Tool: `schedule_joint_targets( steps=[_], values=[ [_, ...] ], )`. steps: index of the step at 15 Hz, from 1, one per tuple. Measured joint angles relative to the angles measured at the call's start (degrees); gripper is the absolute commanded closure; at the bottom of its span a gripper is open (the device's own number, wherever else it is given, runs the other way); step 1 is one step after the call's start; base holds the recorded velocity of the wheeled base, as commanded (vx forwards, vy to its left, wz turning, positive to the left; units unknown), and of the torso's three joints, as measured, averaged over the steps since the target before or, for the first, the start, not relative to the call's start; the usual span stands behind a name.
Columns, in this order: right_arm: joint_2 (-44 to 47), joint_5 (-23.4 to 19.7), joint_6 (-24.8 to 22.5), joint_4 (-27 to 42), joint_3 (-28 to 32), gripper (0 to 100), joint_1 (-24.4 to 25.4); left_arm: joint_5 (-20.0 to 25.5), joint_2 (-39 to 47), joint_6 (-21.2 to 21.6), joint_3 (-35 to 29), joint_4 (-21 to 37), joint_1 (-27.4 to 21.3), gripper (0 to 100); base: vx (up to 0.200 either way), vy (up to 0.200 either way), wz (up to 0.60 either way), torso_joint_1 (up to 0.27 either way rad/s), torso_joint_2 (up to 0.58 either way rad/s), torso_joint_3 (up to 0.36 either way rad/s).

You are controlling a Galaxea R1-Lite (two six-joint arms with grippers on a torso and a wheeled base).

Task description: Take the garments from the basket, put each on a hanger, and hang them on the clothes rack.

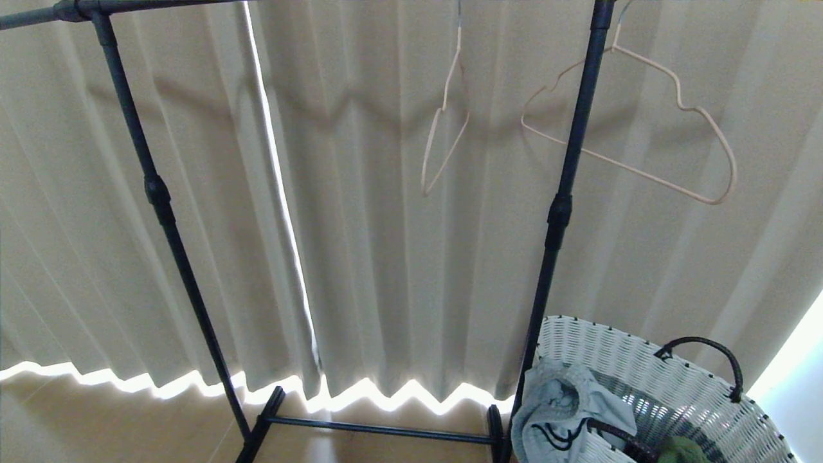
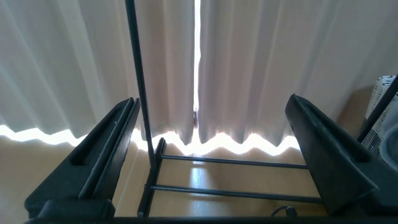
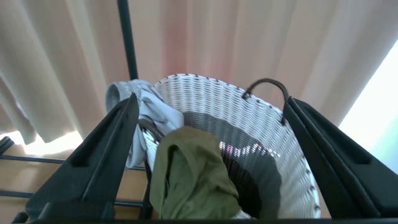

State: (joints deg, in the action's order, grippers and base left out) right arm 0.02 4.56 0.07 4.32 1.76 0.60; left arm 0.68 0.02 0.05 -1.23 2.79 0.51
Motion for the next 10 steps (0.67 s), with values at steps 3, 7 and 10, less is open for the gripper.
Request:
schedule_joint_targets(
  steps=[3,7,10],
  values=[
    [0.0,0.0,0.1,0.0,0.0,0,0.0,0.0,0.0,0.0,0.0,0.0,0.0,0,0.0,0.0,0.0,0.0,0.0,0.0],
    [0.0,-0.2,-0.1,0.0,0.0,0,0.0,0.0,0.0,0.0,0.0,0.0,0.0,0,0.0,0.0,0.0,0.0,0.0,0.0],
    [0.0,-0.5,-1.4,0.0,0.0,0,0.0,0.0,0.0,0.0,0.0,0.0,0.0,0,0.0,0.0,0.0,0.0,0.0,0.0]
  ],
)
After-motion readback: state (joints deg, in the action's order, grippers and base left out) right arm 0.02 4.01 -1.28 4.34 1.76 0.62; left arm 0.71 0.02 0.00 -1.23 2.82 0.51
